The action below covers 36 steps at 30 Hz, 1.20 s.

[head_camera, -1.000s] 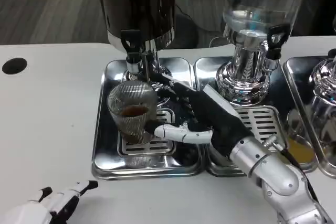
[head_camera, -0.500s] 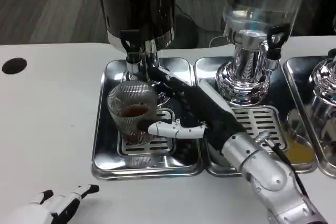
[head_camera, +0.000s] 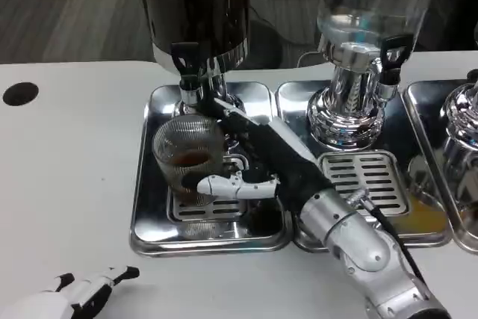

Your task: Grasp the cup under the faucet to collect the drink, then remove the cup.

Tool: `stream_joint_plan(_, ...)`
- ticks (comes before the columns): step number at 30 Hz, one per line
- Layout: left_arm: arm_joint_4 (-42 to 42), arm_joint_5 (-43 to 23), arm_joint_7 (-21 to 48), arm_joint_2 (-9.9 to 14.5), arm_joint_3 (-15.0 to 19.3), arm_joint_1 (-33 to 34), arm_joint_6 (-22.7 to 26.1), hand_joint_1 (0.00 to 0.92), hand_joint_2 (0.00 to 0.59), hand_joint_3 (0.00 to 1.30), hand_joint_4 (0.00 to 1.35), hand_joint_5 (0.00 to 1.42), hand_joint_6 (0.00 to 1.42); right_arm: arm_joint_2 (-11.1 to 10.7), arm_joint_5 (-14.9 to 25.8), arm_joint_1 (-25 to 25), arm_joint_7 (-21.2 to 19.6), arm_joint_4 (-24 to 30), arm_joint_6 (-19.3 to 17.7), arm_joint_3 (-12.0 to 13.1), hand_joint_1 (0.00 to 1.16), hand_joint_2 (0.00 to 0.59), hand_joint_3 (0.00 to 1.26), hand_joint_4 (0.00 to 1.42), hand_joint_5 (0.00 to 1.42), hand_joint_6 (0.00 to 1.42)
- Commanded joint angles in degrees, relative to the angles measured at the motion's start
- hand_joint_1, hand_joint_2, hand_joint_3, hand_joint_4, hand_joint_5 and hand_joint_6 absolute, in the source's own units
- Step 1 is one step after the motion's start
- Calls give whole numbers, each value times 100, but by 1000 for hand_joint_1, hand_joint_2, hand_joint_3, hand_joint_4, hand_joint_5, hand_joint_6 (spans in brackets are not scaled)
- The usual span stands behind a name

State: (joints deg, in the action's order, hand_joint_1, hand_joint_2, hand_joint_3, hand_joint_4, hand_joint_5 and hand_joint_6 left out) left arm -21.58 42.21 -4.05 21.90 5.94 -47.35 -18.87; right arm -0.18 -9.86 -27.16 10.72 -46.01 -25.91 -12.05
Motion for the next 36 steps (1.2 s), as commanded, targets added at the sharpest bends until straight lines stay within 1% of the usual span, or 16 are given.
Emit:
stream_joint_plan(1,77,-93,83,78,15,5,40,53,80,256,193,243,95,99,-35,-207,-106,-208,-155,4,777,93,88,70,94,19)
stream_joint_plan(6,125,-136,99,127,42,0,45,54,82,258,196,243,95,173,-30,-303,-125,-391,-227,-1,777,93,89,84,116,42)
stream_joint_plan(10,152,-183,92,162,100,-4,48,56,84,260,197,242,95,222,-11,-369,-62,-548,-289,-1,783,86,97,103,140,70)
stream_joint_plan(21,169,-223,124,229,132,-38,67,60,95,268,207,239,95,339,-11,-524,-85,-879,-449,10,797,82,107,121,165,94)
stream_joint_plan(28,187,-268,142,250,211,-75,57,61,96,274,208,239,95,408,-67,-540,-277,-1027,-507,-3,834,79,158,165,213,118)
stream_joint_plan(36,158,-336,136,290,308,-116,23,61,97,277,210,239,95,481,-175,-547,-614,-1193,-567,-17,868,85,236,244,299,204)
